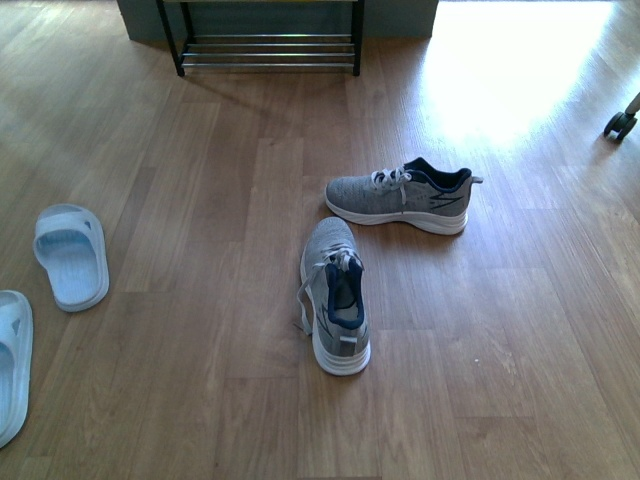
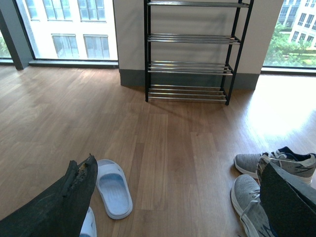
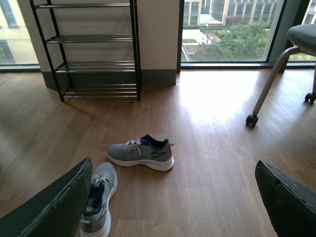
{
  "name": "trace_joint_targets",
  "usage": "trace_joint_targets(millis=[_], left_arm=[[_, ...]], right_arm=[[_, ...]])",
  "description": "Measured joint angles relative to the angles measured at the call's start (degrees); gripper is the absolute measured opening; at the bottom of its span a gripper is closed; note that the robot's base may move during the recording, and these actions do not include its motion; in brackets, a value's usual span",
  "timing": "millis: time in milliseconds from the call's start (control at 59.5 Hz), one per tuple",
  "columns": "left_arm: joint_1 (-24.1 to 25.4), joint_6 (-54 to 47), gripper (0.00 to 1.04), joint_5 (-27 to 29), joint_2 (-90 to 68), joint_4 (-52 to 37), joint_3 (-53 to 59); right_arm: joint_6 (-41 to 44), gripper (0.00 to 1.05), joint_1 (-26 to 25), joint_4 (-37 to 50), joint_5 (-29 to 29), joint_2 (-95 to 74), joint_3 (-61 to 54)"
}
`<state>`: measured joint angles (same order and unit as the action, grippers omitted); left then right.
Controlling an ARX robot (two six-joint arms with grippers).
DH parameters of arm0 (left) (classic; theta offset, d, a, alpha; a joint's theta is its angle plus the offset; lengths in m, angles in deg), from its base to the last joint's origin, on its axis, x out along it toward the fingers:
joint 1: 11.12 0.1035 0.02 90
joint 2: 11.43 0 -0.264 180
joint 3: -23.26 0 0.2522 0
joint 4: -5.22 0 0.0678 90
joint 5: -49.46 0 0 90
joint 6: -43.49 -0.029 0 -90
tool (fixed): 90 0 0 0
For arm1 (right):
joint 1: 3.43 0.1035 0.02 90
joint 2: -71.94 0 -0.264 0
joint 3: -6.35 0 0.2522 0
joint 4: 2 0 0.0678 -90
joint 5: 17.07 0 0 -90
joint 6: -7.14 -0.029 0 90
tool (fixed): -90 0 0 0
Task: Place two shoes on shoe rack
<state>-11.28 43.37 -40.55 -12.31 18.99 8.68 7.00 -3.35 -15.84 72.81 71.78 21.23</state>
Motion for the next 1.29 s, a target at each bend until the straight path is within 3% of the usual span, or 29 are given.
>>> trace_joint_targets(millis=[1042,1092,1159,1210,1294], left_arm=[[0.0,0.0,0.95,0.0,0.0,0.0,0.0],[-1.4,3.3,0.95,5.5,-1.4,2.4,-0.8],[-6.7,13.6,0.95,18.4,-10.4,5.6,-3.3],[-7.4,19.3,0.95,20.9,-17.6,3.5,-4.2],[-6.5,28.2,0.95,17.4,-34.0,-5.2,-6.3]], right_arm=[[0.0,0.96,0.0,0.0,0.0,0.0,0.0],[0.0,0.96,0.0,0.0,0.0,0.0,0.0],[0.0,0.96,0.0,0.0,0.0,0.0,0.0],[0.0,0.96,0.0,0.0,0.1,0.0,0.0],[0.0,0.96,0.0,0.0,0.1,0.0,0.0]])
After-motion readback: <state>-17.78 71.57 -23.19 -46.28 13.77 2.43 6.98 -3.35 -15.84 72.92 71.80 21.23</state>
